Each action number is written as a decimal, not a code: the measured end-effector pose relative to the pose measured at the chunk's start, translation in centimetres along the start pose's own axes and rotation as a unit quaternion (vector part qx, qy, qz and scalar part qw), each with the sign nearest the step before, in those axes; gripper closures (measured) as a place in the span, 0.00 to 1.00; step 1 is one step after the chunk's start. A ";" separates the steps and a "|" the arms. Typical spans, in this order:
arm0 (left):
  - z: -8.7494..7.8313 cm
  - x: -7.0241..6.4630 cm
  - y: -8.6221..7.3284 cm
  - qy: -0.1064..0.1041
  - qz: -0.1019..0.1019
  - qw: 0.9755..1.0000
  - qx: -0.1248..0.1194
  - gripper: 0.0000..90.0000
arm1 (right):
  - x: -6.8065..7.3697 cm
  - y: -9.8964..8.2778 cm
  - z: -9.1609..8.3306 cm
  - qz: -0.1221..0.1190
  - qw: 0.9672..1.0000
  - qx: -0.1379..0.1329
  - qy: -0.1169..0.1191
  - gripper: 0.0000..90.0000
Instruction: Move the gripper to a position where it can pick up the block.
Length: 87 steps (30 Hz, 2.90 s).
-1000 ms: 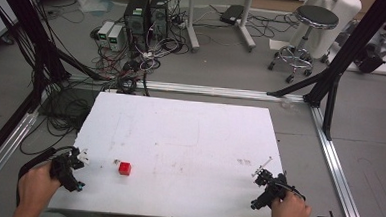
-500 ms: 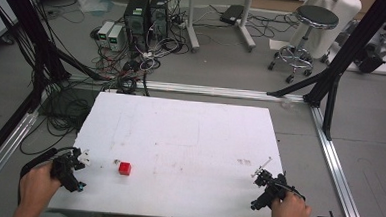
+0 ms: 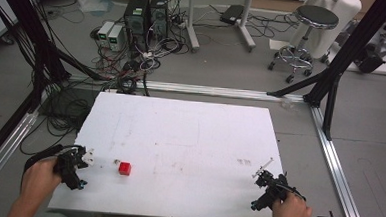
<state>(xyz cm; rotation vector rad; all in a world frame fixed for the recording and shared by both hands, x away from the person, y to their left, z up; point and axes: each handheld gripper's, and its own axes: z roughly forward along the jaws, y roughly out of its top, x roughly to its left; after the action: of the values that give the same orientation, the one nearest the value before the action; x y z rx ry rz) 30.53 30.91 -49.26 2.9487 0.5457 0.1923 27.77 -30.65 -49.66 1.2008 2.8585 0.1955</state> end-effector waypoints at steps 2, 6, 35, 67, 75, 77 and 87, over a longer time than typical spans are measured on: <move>-0.1 0.2 0.0 0.004 0.004 1.000 -0.002 0.25 | 0.0 0.0 0.0 0.000 1.000 -0.001 0.000 0.02; -0.3 0.6 0.1 0.020 0.013 1.000 -0.010 0.25 | 0.1 0.0 0.0 0.000 1.000 0.001 0.003 0.02; -2.6 2.7 4.7 -0.016 0.154 0.988 0.004 0.25 | 0.1 -0.1 -0.1 0.001 1.000 -0.006 0.004 0.02; -1.7 2.3 11.4 -0.034 0.215 0.976 0.014 0.25 | 0.0 -0.1 -0.4 -0.003 1.000 -0.016 0.005 0.02; -0.9 2.0 12.6 -0.042 0.225 0.973 0.019 0.25 | 0.0 -0.1 -0.4 -0.004 1.000 -0.018 0.006 0.02; -0.6 1.9 12.8 -0.046 0.228 0.972 0.021 0.25 | 0.0 0.0 -0.5 -0.005 1.000 -0.017 0.005 0.02; 0.7 1.2 13.5 -0.052 0.244 0.968 0.034 0.25 | 0.1 0.1 -0.3 -0.003 1.000 -0.014 0.006 0.02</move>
<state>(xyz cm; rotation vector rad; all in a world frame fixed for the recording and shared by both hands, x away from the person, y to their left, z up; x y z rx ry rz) 36.41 18.72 -47.75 3.0815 -0.1998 0.0662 27.74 -30.52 -49.33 1.1897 2.8591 0.2411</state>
